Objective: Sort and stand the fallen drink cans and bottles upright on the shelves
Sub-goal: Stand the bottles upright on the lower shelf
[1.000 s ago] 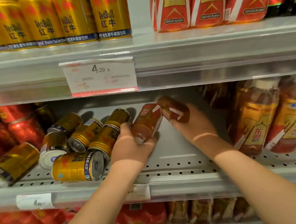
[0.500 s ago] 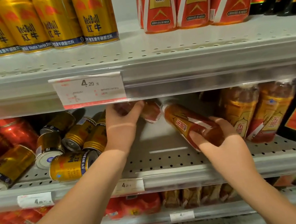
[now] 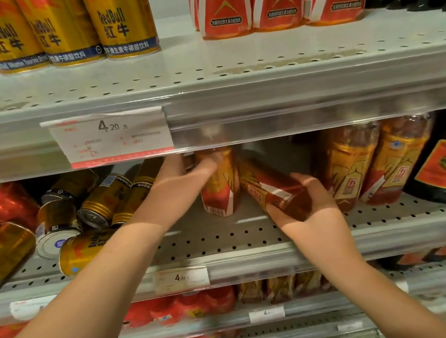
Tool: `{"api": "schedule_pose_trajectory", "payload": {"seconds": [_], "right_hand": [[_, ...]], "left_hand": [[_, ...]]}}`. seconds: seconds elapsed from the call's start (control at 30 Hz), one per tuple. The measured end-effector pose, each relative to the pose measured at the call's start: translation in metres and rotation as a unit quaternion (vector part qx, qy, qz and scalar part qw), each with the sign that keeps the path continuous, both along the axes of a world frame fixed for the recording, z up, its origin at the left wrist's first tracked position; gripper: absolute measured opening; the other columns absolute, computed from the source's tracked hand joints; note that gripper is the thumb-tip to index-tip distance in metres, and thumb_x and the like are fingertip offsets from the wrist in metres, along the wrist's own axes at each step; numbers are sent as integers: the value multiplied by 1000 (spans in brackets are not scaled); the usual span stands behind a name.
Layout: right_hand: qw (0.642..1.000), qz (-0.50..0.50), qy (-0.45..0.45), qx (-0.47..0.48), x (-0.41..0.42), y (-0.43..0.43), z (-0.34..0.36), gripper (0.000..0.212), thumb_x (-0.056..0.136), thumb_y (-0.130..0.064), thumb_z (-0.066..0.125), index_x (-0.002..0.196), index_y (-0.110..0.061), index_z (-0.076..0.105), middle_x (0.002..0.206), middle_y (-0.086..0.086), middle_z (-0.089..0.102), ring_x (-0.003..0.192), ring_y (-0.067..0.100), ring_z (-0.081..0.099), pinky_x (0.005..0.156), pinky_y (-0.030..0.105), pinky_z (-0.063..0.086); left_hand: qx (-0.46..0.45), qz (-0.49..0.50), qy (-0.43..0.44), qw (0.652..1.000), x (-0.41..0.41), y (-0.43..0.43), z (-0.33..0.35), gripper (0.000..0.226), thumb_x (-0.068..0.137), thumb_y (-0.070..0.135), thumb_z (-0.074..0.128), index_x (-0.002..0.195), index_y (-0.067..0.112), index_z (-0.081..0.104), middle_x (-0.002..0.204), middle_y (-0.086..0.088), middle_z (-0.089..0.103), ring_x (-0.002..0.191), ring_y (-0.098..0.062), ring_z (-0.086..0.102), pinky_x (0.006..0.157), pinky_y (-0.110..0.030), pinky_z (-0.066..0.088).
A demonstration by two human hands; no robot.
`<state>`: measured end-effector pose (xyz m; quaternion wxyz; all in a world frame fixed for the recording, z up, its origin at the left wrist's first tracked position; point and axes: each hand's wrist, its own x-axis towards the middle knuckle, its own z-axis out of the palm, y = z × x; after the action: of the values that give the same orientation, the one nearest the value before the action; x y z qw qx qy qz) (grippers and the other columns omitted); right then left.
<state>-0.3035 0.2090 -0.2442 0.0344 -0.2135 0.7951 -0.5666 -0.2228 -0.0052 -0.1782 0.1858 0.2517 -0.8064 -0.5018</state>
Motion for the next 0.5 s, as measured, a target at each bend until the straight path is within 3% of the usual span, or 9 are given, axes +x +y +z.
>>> {"api": "schedule_pose_trajectory", "payload": {"seconds": [0.03, 0.1, 0.2, 0.27, 0.4, 0.5], "right_hand": [[1000, 0, 8, 5, 0, -2, -1, 60, 80, -40, 81, 129, -46, 47, 126, -7, 57, 105, -1, 59, 88, 17, 48], [1000, 3, 14, 7, 0, -5, -1, 60, 80, -41, 81, 127, -49, 45, 124, -6, 57, 102, -5, 58, 85, 14, 46], [999, 0, 16, 39, -5, -6, 1, 64, 79, -46, 80, 130, -48, 42, 121, -6, 57, 96, -8, 56, 76, 8, 42], [997, 1, 16, 80, -8, -4, 1, 67, 79, -46, 79, 132, -44, 38, 122, -3, 55, 92, 0, 58, 75, 11, 43], [980, 11, 39, 197, -9, -4, -1, 81, 79, -50, 74, 142, -38, 24, 120, -5, 41, 95, 12, 50, 80, 26, 45], [964, 20, 40, 263, -14, -11, 4, 93, 78, -58, 71, 151, -37, 17, 118, -6, 37, 99, 15, 49, 81, 28, 44]], "left_hand": [[-12, -10, -4, 1000, -3, 1, -4, 67, 71, 82, 68, 127, 51, 47, 129, 32, 52, 115, 3, 49, 96, -30, 42], [-28, -16, 1, 999, -8, 6, -7, 78, 70, 76, 75, 135, 43, 45, 138, 17, 51, 122, -7, 51, 99, -34, 46], [-23, -10, 16, 1000, -9, 6, -8, 69, 72, 68, 79, 129, 46, 45, 120, 26, 55, 110, 1, 53, 95, -30, 46], [-11, -17, 22, 1000, -6, 2, -8, 72, 74, 65, 80, 133, 45, 42, 117, 32, 54, 104, 9, 51, 88, -21, 43], [-16, 16, 22, 1000, 2, 2, -17, 72, 83, 63, 73, 143, 41, 40, 139, 16, 54, 121, -7, 52, 98, -32, 46], [-64, 24, -10, 998, 2, -4, -15, 62, 86, 65, 69, 137, 39, 47, 135, 14, 57, 121, -12, 55, 100, -37, 48]]}}
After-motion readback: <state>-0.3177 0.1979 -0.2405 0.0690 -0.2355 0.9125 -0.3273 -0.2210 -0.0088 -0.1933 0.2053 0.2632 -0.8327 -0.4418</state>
